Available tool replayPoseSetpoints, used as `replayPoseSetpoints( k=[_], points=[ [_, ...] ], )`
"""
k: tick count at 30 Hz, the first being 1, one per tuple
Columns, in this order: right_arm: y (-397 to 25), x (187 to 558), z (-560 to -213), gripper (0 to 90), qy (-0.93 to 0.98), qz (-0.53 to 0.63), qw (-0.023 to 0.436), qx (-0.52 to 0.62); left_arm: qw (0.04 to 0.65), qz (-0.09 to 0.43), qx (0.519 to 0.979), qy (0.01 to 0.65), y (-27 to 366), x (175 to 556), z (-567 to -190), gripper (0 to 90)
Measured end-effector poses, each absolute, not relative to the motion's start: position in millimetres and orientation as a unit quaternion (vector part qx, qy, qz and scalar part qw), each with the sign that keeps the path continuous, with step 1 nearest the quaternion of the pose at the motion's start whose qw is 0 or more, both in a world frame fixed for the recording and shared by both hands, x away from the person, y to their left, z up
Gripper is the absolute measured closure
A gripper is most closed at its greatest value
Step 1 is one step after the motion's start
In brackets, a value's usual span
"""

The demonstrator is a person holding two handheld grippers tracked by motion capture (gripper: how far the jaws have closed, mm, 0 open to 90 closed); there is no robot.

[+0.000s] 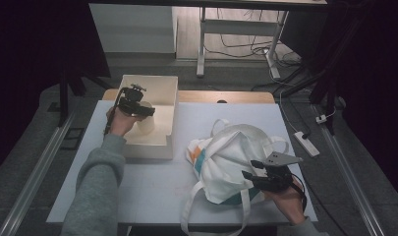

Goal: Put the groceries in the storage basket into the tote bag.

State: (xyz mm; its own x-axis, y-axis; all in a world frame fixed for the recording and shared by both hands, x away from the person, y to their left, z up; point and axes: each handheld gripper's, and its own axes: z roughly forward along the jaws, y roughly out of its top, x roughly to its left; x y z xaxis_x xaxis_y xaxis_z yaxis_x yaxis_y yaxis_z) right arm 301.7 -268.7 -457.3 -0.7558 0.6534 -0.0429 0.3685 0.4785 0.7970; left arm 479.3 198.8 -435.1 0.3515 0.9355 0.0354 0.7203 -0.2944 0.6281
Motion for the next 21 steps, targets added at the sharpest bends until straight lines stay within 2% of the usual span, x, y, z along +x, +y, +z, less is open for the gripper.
replayPoseSetpoints(
  k=[21],
  points=[
    [-268.8,301.8,-456.8,45.3,0.84,0.413,0.176,0.305,0.353,0.223,0.764,0.492,208.6,429.2,-398.2,19.7]
  ],
)
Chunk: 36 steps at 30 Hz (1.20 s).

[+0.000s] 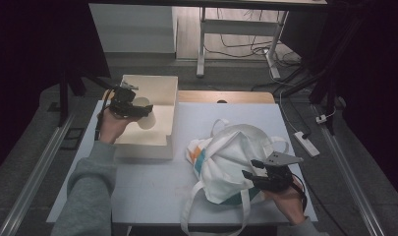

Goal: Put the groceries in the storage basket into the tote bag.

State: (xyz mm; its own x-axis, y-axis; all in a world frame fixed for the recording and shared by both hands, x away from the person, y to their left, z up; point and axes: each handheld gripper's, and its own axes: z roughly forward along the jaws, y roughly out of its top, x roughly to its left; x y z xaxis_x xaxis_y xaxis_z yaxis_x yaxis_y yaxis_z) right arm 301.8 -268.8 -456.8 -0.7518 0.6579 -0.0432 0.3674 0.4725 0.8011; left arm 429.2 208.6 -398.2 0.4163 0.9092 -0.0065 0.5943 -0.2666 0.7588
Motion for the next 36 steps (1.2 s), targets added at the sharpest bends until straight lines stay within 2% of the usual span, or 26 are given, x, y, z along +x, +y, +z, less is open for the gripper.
replayPoseSetpoints(
  k=[12,36],
  points=[
    [-269.7,301.3,-455.6,45.3,0.839,0.414,0.177,0.305,0.386,0.228,0.756,0.477,212.0,405.8,-393.5,19.7],
    [-266.6,301.2,-457.1,45.2,0.839,0.413,0.182,0.305,0.455,0.199,0.748,0.44,226.4,375.1,-384.7,19.7]
  ],
)
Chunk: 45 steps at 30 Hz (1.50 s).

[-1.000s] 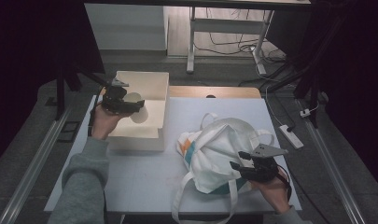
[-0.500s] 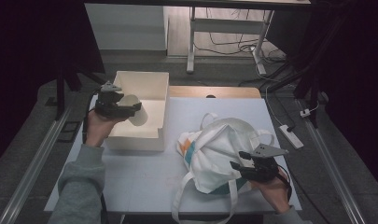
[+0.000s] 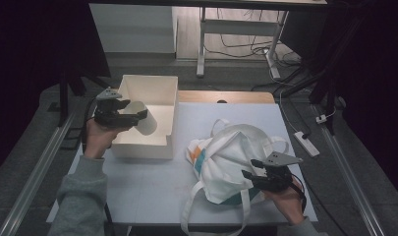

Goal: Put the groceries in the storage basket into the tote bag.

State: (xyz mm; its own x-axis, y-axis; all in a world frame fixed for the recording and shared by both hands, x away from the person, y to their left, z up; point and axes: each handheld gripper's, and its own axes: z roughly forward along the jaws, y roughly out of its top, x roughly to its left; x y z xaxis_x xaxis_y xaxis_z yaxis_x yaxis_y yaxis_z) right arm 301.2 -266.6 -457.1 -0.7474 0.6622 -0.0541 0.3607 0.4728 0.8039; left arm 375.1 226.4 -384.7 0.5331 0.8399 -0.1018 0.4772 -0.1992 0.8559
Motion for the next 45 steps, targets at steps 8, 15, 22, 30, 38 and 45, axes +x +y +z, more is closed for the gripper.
replayPoseSetpoints(
  k=[8,15,22,30,38,45],
  points=[
    [-264.7,301.2,-458.3,45.1,0.84,0.411,0.183,0.304,0.478,0.199,0.743,0.424,228.6,364.1,-375.9,19.8],
    [-265.3,300.7,-457.5,45.1,0.84,0.412,0.184,0.303,0.512,0.187,0.738,0.398,221.5,352.3,-365.3,19.8],
    [-265.7,300.9,-457.6,45.1,0.838,0.414,0.185,0.303,0.531,0.17,0.744,0.368,208.9,344.7,-358.7,19.8],
    [-264.9,300.9,-457.7,45.0,0.838,0.416,0.187,0.3,0.542,0.153,0.754,0.339,191.0,338.7,-354.4,19.7],
    [-264.7,300.3,-457.0,44.9,0.837,0.418,0.189,0.297,0.548,0.135,0.763,0.314,171.7,336.2,-353.1,19.7],
    [-263.0,299.3,-456.3,44.1,0.837,0.423,0.19,0.29,0.543,0.125,0.776,0.294,153.6,334.4,-353.9,19.7]
  ],
)
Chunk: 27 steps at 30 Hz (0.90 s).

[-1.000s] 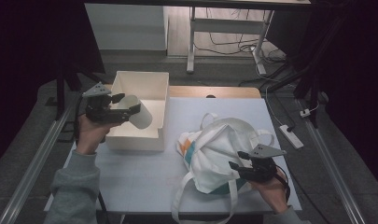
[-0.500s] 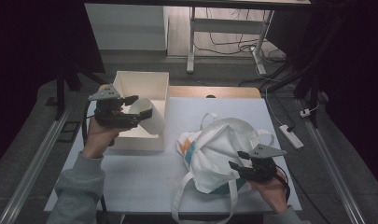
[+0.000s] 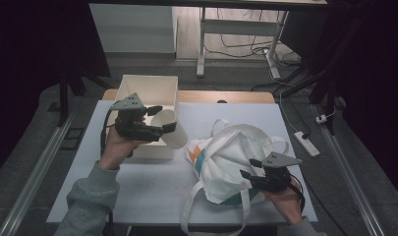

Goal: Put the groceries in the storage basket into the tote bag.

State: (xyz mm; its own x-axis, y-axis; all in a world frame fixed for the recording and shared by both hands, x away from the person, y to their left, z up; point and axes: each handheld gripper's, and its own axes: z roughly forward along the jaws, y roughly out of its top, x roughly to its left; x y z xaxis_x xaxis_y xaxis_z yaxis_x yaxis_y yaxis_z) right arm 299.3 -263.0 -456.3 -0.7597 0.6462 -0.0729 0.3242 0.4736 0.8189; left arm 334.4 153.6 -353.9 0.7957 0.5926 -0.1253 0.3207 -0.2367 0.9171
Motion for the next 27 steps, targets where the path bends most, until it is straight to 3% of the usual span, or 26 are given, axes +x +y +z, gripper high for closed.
replayPoseSetpoints(
  k=[27],
  points=[
    [-250.7,295.4,-449.2,37.3,0.833,0.454,0.172,0.266,0.508,0.089,0.821,0.243,85.1,336.2,-372.2,19.6]
  ],
)
